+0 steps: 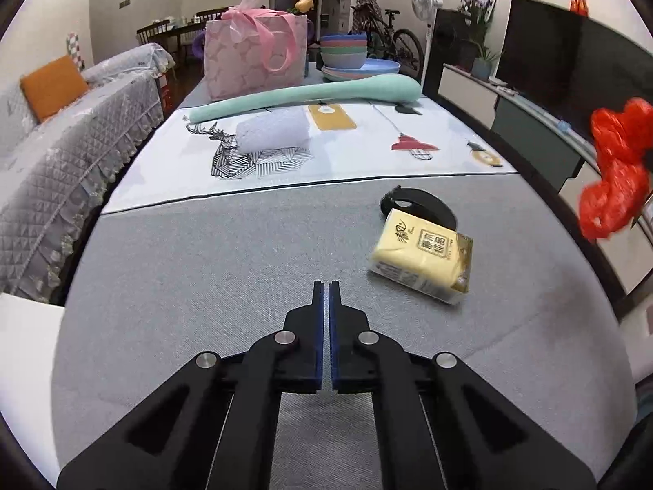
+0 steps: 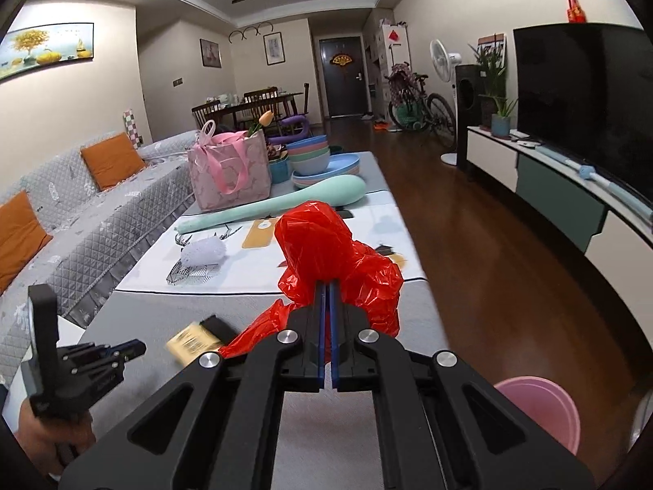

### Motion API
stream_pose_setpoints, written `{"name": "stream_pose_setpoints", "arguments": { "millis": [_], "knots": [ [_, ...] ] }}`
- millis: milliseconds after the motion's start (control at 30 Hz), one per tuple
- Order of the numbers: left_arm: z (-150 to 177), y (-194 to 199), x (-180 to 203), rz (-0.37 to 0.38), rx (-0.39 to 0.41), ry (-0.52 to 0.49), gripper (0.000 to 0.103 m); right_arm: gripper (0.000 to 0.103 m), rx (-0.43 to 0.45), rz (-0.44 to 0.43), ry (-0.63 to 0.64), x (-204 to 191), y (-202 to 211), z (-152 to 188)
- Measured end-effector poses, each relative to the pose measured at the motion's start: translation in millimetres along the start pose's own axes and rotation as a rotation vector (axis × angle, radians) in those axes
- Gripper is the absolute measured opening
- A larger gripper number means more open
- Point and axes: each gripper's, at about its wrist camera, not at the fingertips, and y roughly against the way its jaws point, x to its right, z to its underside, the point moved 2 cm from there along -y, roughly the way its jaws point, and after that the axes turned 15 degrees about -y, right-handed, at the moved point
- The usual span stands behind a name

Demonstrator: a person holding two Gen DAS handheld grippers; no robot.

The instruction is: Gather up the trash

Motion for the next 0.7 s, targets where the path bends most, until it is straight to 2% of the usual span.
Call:
{"name": "stream_pose_setpoints", "arguments": {
  "millis": [33, 100, 233, 433, 700],
  "knots": [
    [-1.4, 3.5, -0.6, 0.006, 0.019, 0.014, 0.049, 0.002, 0.002, -0.003, 0.001, 1.6, 6.3, 0.7],
    [-6.0, 11.0, 3.0, 0.026, 0.078, 0.013, 0.089, 0.002, 0.007, -0.003, 0.011, 6.7, 19.4, 1.1],
    [-14.2, 9.3, 22.6, 0.054, 0.103, -0.031, 0.089, 0.002, 0.017, -0.009, 0.011, 18.0, 42.2, 4.0],
    [-21.7, -23.6, 46.1, 0.045, 0.031, -0.089, 0.09, 0.002, 0.041, -0.006, -0.001, 35.8, 57.1, 10.7],
    [-34.1, -49.1, 50.7, 0.071, -0.032, -0.087, 0.094, 0.002, 0.053, -0.017, -0.042, 60.8, 58.7, 15.6]
  ]
}}
